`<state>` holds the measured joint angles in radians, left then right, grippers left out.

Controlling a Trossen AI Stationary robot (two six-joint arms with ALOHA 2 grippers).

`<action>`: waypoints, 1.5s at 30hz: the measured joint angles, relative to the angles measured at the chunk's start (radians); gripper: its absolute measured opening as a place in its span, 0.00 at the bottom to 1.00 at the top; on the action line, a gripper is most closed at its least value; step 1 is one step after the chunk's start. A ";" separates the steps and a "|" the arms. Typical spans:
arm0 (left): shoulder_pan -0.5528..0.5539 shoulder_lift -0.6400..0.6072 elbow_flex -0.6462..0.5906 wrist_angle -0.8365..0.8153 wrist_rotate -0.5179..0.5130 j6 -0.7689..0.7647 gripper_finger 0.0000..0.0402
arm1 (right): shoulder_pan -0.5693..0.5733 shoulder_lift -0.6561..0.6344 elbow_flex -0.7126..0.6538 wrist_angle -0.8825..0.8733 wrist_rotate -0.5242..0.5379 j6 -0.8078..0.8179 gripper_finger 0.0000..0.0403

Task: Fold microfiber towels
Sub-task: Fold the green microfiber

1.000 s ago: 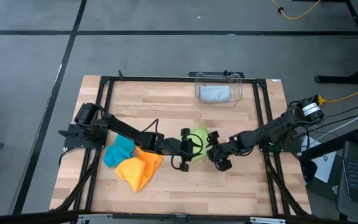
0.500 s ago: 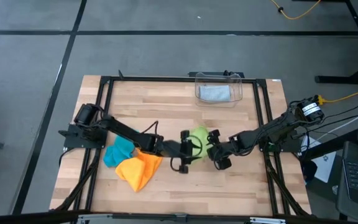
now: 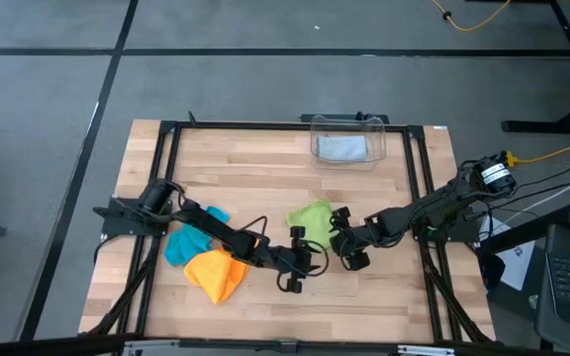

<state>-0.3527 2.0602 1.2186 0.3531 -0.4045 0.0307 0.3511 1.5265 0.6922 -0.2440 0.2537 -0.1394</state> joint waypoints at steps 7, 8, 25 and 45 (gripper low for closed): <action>-0.002 0.000 0.000 -0.001 0.004 -0.030 0.43 | 0.000 0.000 0.000 0.001 -0.001 0.000 0.67; -0.002 0.000 0.000 -0.002 0.004 -0.051 0.43 | 0.000 0.000 0.000 0.001 -0.001 0.002 0.67; 0.072 -0.001 -0.001 -0.106 0.083 -0.286 0.56 | 0.000 0.000 0.000 0.001 -0.003 0.031 0.67; 0.050 0.008 -0.001 -0.222 0.067 -0.275 0.56 | 0.000 0.000 0.000 0.011 -0.003 0.030 0.67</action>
<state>-0.3031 2.0686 1.2175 0.1308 -0.3372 -0.2443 0.3508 1.5265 0.6922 -0.2326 0.2512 -0.1093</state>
